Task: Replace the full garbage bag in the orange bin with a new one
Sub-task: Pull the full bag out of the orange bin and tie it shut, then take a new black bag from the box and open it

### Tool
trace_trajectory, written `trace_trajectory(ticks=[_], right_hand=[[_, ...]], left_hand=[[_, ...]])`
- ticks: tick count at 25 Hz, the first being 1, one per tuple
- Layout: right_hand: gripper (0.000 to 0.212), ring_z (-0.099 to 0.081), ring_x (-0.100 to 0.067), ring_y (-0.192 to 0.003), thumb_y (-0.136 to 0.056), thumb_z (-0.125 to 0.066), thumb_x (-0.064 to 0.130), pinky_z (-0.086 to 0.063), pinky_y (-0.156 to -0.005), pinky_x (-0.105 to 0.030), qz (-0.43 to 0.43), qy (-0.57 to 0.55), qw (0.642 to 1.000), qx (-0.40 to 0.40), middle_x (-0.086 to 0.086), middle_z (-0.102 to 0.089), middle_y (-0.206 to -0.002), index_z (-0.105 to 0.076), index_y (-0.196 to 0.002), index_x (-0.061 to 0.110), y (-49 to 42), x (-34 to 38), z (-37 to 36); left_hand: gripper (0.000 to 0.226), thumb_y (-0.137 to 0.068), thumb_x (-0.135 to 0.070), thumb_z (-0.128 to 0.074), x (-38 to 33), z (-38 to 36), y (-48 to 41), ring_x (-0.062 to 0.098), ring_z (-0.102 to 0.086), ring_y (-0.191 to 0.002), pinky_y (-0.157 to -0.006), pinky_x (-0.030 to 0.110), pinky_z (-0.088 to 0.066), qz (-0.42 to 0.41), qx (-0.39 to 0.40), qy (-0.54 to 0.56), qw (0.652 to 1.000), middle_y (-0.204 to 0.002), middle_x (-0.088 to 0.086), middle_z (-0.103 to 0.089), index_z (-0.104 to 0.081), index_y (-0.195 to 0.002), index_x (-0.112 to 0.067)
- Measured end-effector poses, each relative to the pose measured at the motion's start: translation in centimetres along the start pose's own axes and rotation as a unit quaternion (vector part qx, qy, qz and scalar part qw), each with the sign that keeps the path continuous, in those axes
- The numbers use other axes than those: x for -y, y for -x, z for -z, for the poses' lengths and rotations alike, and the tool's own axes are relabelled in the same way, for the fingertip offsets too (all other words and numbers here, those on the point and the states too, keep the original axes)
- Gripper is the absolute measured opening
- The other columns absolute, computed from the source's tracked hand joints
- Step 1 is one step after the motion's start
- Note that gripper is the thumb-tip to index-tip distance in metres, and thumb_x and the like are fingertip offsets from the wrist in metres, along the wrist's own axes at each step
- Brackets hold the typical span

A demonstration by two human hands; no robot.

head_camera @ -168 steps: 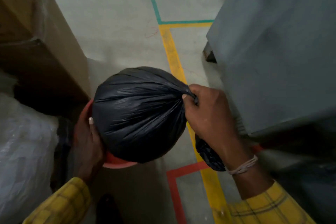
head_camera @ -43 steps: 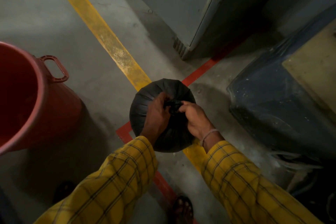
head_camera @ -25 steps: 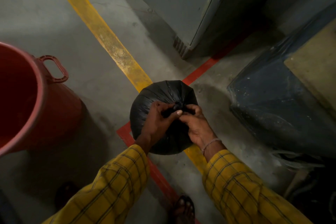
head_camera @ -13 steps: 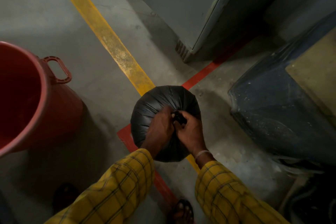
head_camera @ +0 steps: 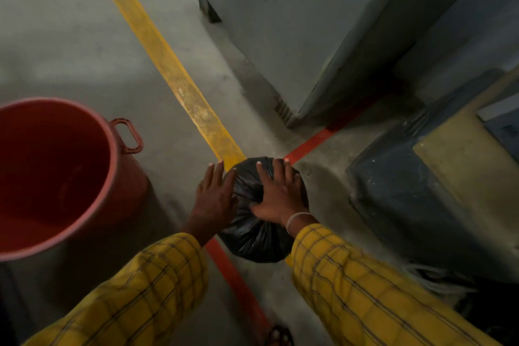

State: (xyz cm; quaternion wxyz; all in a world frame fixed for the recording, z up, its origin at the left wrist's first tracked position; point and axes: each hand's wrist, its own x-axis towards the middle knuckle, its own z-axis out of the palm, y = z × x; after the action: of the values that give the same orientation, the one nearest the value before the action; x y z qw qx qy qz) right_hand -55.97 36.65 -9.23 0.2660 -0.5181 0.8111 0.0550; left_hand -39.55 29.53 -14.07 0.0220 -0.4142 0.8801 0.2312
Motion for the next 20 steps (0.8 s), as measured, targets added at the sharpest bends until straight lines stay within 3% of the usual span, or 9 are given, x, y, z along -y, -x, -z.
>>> trace_trajectory(ticks=[6, 9, 16, 20], right_hand=[[0.114, 0.025, -0.039, -0.152, -0.076, -0.063, 0.066, 0.006, -0.118, -0.070, 0.105, 0.029, 0.994, -0.014, -0.009, 0.018, -0.168, 0.008, -0.159, 0.035, -0.6, 9.5, 9.8], [0.117, 0.028, -0.037, -0.151, -0.074, -0.061, 0.070, 0.010, -0.116, -0.071, 0.155, 0.043, 0.986, -0.050, -0.008, 0.022, -0.167, 0.015, -0.156, 0.038, -0.6, 16.7, 15.5], [0.113, 0.026, -0.038, -0.152, -0.075, -0.056, 0.074, 0.008, -0.114, -0.074, 0.259, 0.077, 0.954, -0.131, -0.008, 0.024, -0.167, 0.012, -0.157, 0.038, 0.7, 36.4, 29.0], [0.115, 0.027, -0.036, -0.152, -0.073, -0.056, 0.076, 0.010, -0.115, -0.073, 0.303, 0.087, 0.936, -0.160, -0.008, 0.026, -0.167, 0.014, -0.157, 0.040, 2.9, 48.3, 36.0]], left_hand=[[0.081, -0.083, -0.049, -0.049, 5.2, 13.7, 2.7, 0.043, -0.005, -0.152, -0.116, 0.064, -0.022, 0.023, -0.061, -0.052, 0.997, -0.165, 0.021, -0.008, -0.025, -0.156, -0.024], [0.085, -0.085, -0.051, -0.053, 8.6, 22.2, 4.3, 0.042, 0.002, -0.153, -0.118, 0.062, -0.016, 0.051, -0.117, -0.068, 0.989, -0.166, 0.020, -0.001, -0.018, -0.157, -0.026], [0.094, -0.081, -0.051, -0.063, 18.0, 43.5, 9.2, 0.039, 0.005, -0.152, -0.117, 0.064, -0.016, 0.117, -0.210, -0.115, 0.964, -0.165, 0.018, 0.004, -0.012, -0.157, -0.029], [0.091, -0.088, -0.053, -0.054, 22.6, 55.3, 13.9, 0.038, 0.020, -0.150, -0.122, 0.059, -0.004, 0.133, -0.275, -0.129, 0.943, -0.164, 0.015, 0.019, 0.001, -0.158, -0.031]])
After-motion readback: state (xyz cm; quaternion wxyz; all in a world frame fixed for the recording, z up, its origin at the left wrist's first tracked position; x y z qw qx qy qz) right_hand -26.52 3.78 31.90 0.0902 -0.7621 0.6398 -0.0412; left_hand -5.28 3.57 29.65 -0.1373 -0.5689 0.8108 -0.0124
